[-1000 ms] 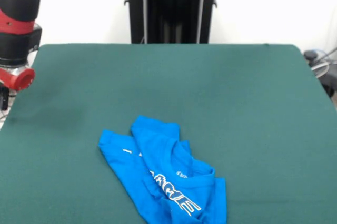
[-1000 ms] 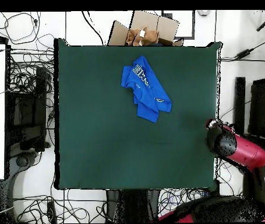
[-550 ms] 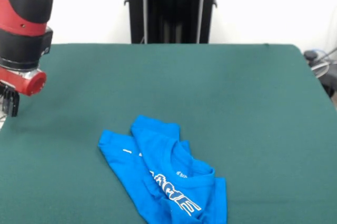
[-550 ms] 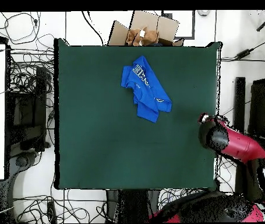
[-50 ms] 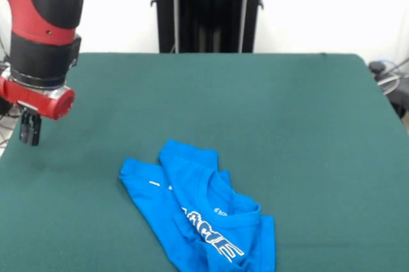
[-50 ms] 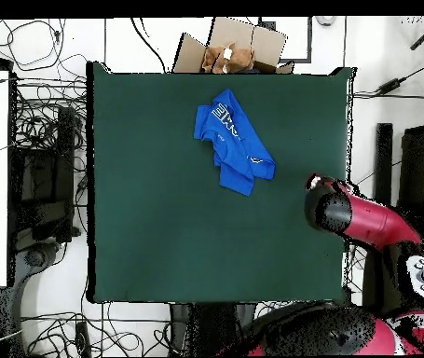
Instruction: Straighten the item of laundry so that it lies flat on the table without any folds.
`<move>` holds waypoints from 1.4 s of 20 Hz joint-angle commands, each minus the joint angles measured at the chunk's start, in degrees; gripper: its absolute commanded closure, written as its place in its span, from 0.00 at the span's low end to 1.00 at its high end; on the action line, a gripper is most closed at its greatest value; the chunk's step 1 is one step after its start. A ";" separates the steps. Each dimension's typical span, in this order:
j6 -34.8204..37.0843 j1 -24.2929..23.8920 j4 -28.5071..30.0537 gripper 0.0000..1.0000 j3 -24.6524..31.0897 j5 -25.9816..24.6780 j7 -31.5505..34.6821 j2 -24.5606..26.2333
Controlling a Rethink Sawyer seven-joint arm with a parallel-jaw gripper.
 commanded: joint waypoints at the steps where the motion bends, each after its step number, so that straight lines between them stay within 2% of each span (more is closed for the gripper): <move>1: 7.40 4.80 1.07 1.00 1.70 0.46 3.90 -0.02; 5: 7.07 7.21 0.96 1.00 0.51 1.54 6.84 0.53; 9: 7.65 11.57 0.14 1.00 -1.94 3.58 10.56 1.46; 14: 6.89 16.71 -1.34 1.00 -4.70 7.45 14.70 3.93; 17: 5.20 17.98 -1.96 1.00 -5.85 9.72 15.23 5.70; 23: 0.88 17.65 -1.57 1.00 -7.10 11.27 13.37 8.64; 28: -3.88 15.08 -0.76 1.00 -5.59 10.60 11.71 10.74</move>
